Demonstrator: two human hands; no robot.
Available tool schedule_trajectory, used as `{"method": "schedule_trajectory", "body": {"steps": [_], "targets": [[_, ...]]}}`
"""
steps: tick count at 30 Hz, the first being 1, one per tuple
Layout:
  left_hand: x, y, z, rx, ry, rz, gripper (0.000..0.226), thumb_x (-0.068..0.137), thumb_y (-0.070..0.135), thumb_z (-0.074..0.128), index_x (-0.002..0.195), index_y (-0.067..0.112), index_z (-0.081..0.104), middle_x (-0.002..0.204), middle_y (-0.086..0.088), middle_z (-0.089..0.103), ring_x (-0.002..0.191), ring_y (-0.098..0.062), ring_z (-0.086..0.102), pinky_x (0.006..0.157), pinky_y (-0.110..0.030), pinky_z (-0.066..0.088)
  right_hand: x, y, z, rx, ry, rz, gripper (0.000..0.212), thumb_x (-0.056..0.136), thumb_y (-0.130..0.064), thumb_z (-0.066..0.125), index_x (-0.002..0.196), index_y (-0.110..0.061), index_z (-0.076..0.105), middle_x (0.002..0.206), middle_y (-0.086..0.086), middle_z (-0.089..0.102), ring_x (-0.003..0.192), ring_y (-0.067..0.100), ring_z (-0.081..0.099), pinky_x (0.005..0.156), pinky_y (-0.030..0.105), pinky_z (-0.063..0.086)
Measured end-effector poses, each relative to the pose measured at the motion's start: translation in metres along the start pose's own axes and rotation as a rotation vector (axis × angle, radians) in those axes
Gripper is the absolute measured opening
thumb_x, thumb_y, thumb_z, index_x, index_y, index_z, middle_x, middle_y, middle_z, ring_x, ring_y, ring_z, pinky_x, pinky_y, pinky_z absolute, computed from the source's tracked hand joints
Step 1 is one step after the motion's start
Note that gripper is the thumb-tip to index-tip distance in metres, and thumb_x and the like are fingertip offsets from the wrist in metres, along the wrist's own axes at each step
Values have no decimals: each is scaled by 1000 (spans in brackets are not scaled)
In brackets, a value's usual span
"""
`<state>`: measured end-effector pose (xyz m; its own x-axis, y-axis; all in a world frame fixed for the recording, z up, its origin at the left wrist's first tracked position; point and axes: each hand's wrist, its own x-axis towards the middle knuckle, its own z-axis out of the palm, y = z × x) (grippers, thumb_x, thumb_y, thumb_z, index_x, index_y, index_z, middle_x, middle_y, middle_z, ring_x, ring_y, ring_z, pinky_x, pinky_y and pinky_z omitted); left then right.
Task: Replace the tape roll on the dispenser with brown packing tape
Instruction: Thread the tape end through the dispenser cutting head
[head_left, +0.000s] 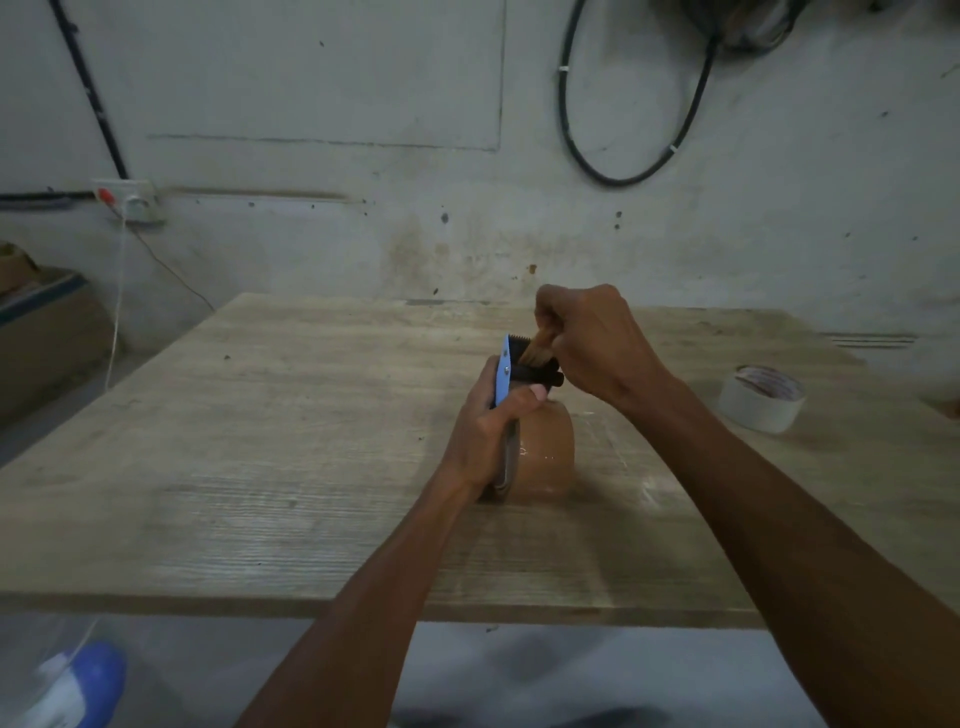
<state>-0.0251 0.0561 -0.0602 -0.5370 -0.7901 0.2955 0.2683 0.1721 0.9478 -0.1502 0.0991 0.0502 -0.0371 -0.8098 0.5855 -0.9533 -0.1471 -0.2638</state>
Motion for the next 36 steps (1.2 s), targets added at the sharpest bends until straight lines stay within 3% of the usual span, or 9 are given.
{"method": "schedule_trajectory", "body": {"steps": [5, 8, 15, 21, 26, 28, 30, 33, 36], "targets": [[1, -1, -1, -30, -24, -19, 54, 72, 50, 65, 119, 23, 60, 94, -3, 70, 74, -11, 71, 64, -27, 57, -1, 2, -1, -36, -36, -49, 11, 75, 3, 65, 82, -4, 60, 74, 13, 69, 67, 30, 64, 61, 37, 54], [1, -3, -1, -59, -29, -18, 51, 73, 47, 66, 115, 20, 61, 85, 1, 71, 70, -11, 69, 62, -26, 55, 0, 1, -6, -61, -37, -80, 18, 72, -4, 75, 83, -3, 61, 75, 12, 70, 69, 29, 65, 64, 40, 57], [4, -4, -4, -73, -12, -55, 50, 75, 49, 68, 116, 21, 62, 90, -3, 71, 75, -16, 70, 65, -33, 57, -1, 4, -16, 13, -26, -72, 18, 74, 8, 69, 84, -8, 69, 76, 4, 76, 73, 17, 73, 76, 32, 58], [3, 0, -1, -41, 24, -171, 59, 73, 70, 64, 104, 22, 77, 97, -16, 77, 87, -36, 72, 87, -52, 55, -4, 2, -36, 223, -57, 102, 12, 75, 1, 79, 81, -7, 74, 66, 1, 73, 55, 5, 70, 62, 27, 63], [3, 8, 4, 67, 90, -237, 71, 75, 86, 50, 100, 23, 72, 90, -7, 79, 90, -29, 75, 100, -54, 55, -17, 8, -43, 426, -152, 221, 24, 72, -2, 83, 89, -15, 75, 87, -4, 76, 78, 6, 74, 82, 32, 62], [3, 8, 4, 65, 120, -254, 68, 70, 81, 42, 97, 26, 71, 82, 1, 79, 88, -23, 74, 98, -49, 57, -25, 9, -37, 476, -59, 269, 27, 78, -6, 80, 100, -20, 72, 103, -9, 73, 81, 5, 73, 83, 31, 61], [1, 10, 5, -17, 143, -307, 70, 77, 78, 40, 99, 20, 73, 84, -3, 81, 89, -25, 76, 95, -46, 58, -34, 9, -27, 374, 88, 289, 30, 83, -10, 77, 108, -24, 68, 111, -12, 68, 82, 2, 68, 80, 27, 59], [4, 16, 9, -173, 224, -351, 90, 76, 82, 50, 123, 8, 69, 122, -22, 73, 109, -36, 71, 101, -52, 54, -59, 4, -14, 207, 314, 216, 25, 88, -11, 70, 110, -22, 65, 104, -11, 66, 76, 0, 58, 75, 25, 56], [3, 26, 11, -275, 274, -355, 61, 100, 60, 46, 126, 8, 62, 123, -16, 67, 107, -32, 66, 95, -50, 52, -96, -11, 8, 190, 380, -18, 19, 86, -6, 64, 103, -14, 67, 95, 1, 70, 79, 12, 60, 75, 26, 49]]}}
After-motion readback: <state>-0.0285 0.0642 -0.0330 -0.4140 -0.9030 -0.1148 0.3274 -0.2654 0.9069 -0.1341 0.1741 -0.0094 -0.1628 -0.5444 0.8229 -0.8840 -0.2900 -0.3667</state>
